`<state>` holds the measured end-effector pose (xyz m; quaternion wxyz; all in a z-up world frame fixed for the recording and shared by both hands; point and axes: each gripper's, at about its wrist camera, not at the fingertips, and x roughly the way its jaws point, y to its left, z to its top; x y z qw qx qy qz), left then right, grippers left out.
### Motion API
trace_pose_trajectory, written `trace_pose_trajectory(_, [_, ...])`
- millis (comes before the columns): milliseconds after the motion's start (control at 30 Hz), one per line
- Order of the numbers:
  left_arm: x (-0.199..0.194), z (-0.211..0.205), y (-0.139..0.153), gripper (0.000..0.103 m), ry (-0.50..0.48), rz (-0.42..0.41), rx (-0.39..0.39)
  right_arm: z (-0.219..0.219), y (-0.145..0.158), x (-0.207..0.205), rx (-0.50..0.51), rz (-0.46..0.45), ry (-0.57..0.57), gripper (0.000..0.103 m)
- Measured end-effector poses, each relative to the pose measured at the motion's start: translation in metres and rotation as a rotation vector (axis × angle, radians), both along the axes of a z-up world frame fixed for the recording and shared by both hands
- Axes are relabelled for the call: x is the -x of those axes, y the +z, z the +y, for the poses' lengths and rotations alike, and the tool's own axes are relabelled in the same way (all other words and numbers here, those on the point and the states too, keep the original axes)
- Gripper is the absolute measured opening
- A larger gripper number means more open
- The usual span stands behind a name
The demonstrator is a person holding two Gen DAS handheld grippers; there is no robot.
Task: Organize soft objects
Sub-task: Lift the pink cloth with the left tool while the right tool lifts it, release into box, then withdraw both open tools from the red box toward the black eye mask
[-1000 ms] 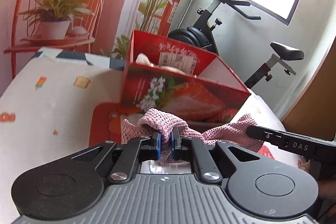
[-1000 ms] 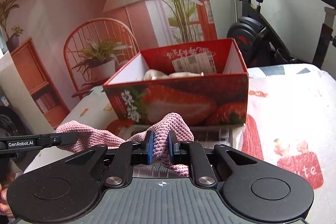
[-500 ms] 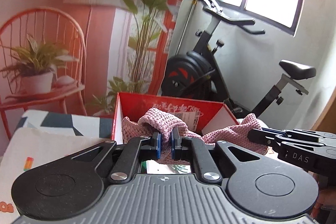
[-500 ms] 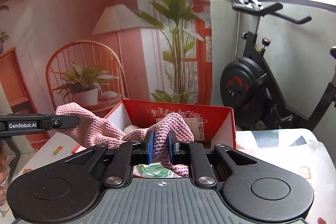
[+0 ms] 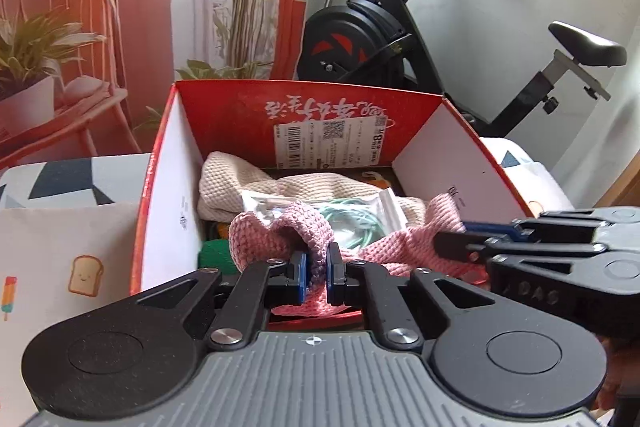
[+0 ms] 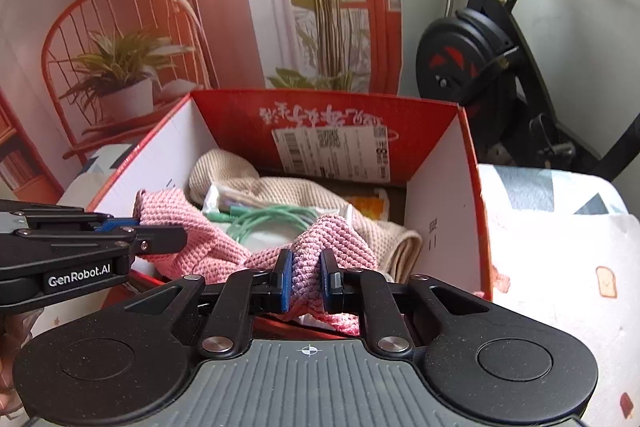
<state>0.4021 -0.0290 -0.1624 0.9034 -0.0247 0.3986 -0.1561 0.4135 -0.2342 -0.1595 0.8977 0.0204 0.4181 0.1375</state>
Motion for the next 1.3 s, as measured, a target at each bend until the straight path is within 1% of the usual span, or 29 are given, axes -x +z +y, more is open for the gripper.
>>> trace_pose_trajectory(100, [-0.003,-0.001,-0.002,0.010,0.008,-0.001,0.012,-0.002,-0.008,-0.001,0.000,0.018,0.002,0.013])
trace_pose_trajectory(167, [-0.006,-0.002,-0.003,0.010,0.015,-0.008,0.006,-0.005,-0.011,-0.003,-0.001,0.021,-0.006,0.013])
trace_pose_trajectory(233, [-0.004,-0.007,0.001,0.011,0.007,-0.051,-0.033,-0.006,-0.011,-0.002,0.010,0.005,-0.015,0.014])
trace_pose_trajectory(267, [-0.003,-0.009,0.004,0.011,0.007,-0.074,-0.053,-0.006,-0.009,0.000,0.024,-0.020,-0.020,0.015])
trace_pose_trajectory(300, [-0.001,-0.009,0.008,0.013,0.007,-0.098,-0.063,-0.006,-0.007,0.003,0.039,-0.050,-0.019,0.018])
trace_pose_trajectory(333, [0.000,-0.009,0.013,0.023,0.008,-0.118,-0.068,-0.007,-0.005,0.005,0.053,-0.079,-0.014,0.022])
trace_pose_trajectory(367, [0.002,-0.008,0.018,0.032,0.007,-0.136,-0.069,-0.007,-0.002,0.007,0.068,-0.101,-0.020,0.024])
trace_pose_trajectory(400, [0.004,-0.006,0.023,0.049,0.011,-0.155,-0.070,-0.008,0.000,0.010,0.076,-0.118,-0.027,0.026])
trace_pose_trajectory(433, [0.007,-0.004,0.028,0.052,0.017,-0.177,-0.065,-0.009,0.002,0.012,0.075,-0.131,-0.033,0.026])
trace_pose_trajectory(467, [0.011,-0.001,0.032,0.052,0.025,-0.190,-0.055,-0.011,0.006,0.014,0.071,-0.139,-0.039,0.028])
trace_pose_trajectory(500, [0.014,0.002,0.035,0.053,0.036,-0.195,-0.043,-0.012,0.009,0.017,0.071,-0.148,-0.046,0.033])
trace_pose_trajectory(567, [0.024,0.008,0.040,0.053,0.045,-0.192,-0.018,-0.015,0.016,0.025,0.071,-0.171,-0.045,0.038])
trace_pose_trajectory(633, [0.036,0.012,0.042,0.055,0.041,-0.190,-0.015,-0.017,0.022,0.034,0.077,-0.193,-0.046,0.050])
trace_pose_trajectory(667, [0.043,0.014,0.043,0.056,0.041,-0.189,-0.018,-0.019,0.025,0.040,0.075,-0.202,-0.048,0.052])
trace_pose_trajectory(833, [0.081,0.032,0.040,0.056,0.037,-0.167,0.018,-0.025,0.030,0.074,0.037,-0.213,-0.054,0.053])
trace_pose_trajectory(1000, [0.129,0.047,0.025,0.056,0.039,-0.129,0.064,-0.029,0.027,0.122,-0.002,-0.222,-0.052,0.053])
trace_pose_trajectory(1100, [0.156,0.051,0.008,0.056,0.034,-0.088,0.077,-0.030,0.017,0.152,-0.033,-0.190,-0.048,0.053])
trace_pose_trajectory(1233, [0.187,0.051,-0.023,0.056,0.019,-0.016,0.090,-0.029,-0.007,0.189,-0.037,-0.130,-0.047,0.053])
trace_pose_trajectory(1300, [0.198,0.051,-0.040,0.056,0.023,0.030,0.096,-0.029,-0.022,0.208,-0.046,-0.085,-0.053,0.053])
